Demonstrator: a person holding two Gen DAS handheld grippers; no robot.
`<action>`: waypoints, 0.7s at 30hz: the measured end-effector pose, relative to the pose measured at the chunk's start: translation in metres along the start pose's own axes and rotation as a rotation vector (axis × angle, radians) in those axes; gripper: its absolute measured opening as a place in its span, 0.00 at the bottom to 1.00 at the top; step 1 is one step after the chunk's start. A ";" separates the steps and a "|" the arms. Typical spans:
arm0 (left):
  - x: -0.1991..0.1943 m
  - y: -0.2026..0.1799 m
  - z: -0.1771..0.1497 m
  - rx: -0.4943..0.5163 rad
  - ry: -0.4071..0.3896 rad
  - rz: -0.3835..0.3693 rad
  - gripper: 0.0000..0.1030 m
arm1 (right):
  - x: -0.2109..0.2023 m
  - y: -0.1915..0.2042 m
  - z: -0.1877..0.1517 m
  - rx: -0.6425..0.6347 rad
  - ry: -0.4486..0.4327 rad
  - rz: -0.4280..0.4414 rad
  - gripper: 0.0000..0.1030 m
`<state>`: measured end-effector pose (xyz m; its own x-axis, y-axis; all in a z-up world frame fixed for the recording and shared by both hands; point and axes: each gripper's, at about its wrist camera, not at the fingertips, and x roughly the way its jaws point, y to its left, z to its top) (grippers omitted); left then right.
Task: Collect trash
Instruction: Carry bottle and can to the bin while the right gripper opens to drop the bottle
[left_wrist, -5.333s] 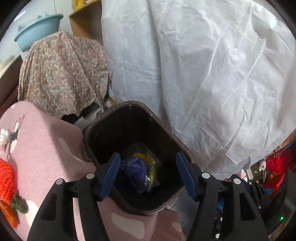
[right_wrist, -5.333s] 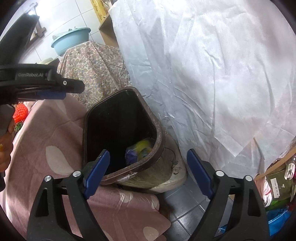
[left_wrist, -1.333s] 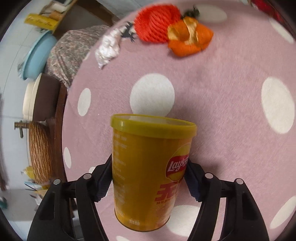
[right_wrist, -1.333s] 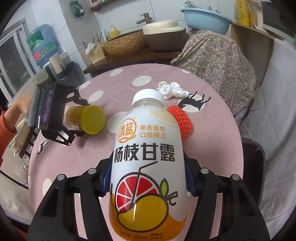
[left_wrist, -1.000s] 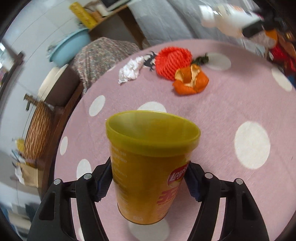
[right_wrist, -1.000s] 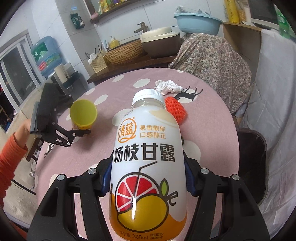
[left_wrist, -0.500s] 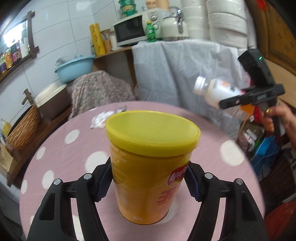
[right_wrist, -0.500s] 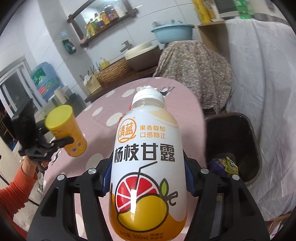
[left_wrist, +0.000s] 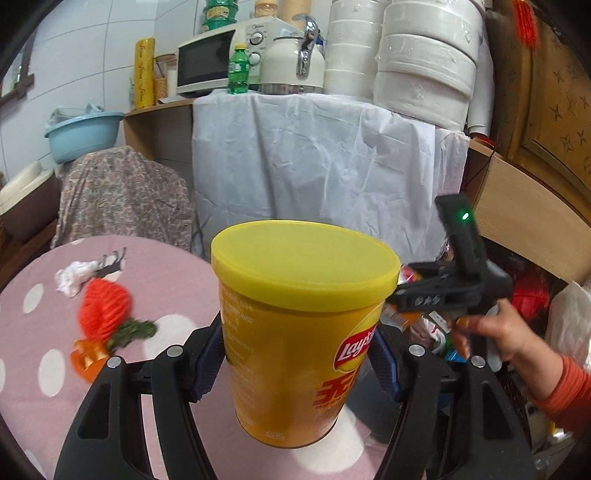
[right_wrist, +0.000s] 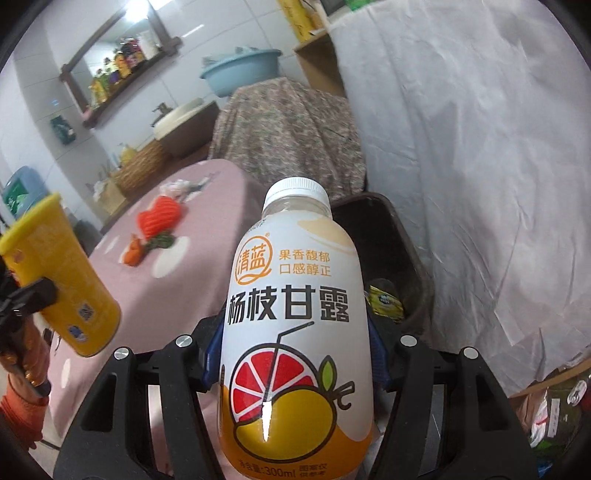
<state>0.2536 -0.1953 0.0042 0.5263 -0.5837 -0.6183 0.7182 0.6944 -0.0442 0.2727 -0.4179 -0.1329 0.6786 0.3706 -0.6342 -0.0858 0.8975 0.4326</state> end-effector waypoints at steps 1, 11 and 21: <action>0.007 -0.004 0.005 -0.002 -0.002 -0.001 0.65 | 0.011 -0.008 0.001 0.010 0.012 -0.009 0.60; 0.055 -0.001 0.039 -0.072 0.006 0.011 0.65 | 0.133 -0.065 0.030 0.132 0.130 -0.029 0.60; 0.084 0.011 0.053 -0.097 0.011 0.038 0.65 | 0.236 -0.064 0.024 0.149 0.258 -0.084 0.60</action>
<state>0.3298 -0.2590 -0.0065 0.5469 -0.5516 -0.6298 0.6499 0.7540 -0.0959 0.4560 -0.3935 -0.2947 0.4693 0.3627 -0.8052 0.0833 0.8895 0.4492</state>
